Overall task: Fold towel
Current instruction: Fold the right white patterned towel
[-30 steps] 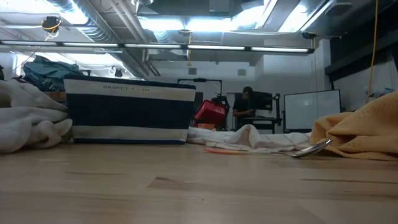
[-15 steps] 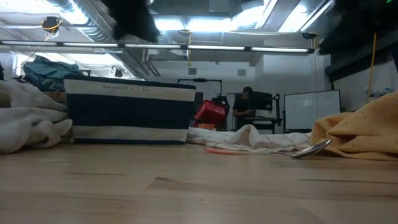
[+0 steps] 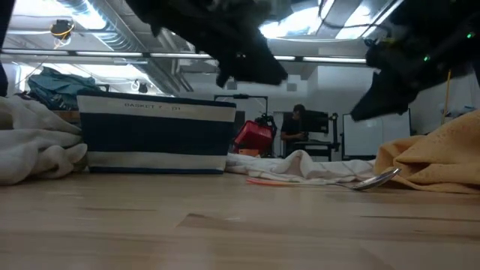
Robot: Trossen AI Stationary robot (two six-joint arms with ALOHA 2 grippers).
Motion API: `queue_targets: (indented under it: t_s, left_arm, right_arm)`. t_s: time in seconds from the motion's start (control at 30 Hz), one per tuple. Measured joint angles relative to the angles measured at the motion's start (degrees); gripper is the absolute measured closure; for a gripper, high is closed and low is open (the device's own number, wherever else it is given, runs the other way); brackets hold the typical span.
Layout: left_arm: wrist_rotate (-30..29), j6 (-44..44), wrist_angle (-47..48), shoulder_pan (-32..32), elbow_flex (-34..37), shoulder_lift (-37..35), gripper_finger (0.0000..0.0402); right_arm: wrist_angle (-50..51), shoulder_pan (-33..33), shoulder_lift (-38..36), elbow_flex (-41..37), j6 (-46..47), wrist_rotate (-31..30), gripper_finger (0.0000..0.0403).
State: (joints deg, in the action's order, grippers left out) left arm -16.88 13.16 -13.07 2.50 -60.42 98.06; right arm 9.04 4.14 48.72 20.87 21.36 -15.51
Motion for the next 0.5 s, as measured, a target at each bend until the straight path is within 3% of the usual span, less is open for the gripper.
queue_targets:
  t_s: [0.27,0.5]
  left_arm:
    - [-0.75,-1.4,-0.03,-1.11,-6.85,9.82,0.0314]
    - [-1.91,3.4,0.17,-0.34,-7.61,14.92,0.0314]
  right_arm:
    - [-0.37,0.0,12.71,0.04,2.66,-3.34,0.0265]
    - [-1.84,0.0,16.66,0.04,4.55,-3.06,0.0265]
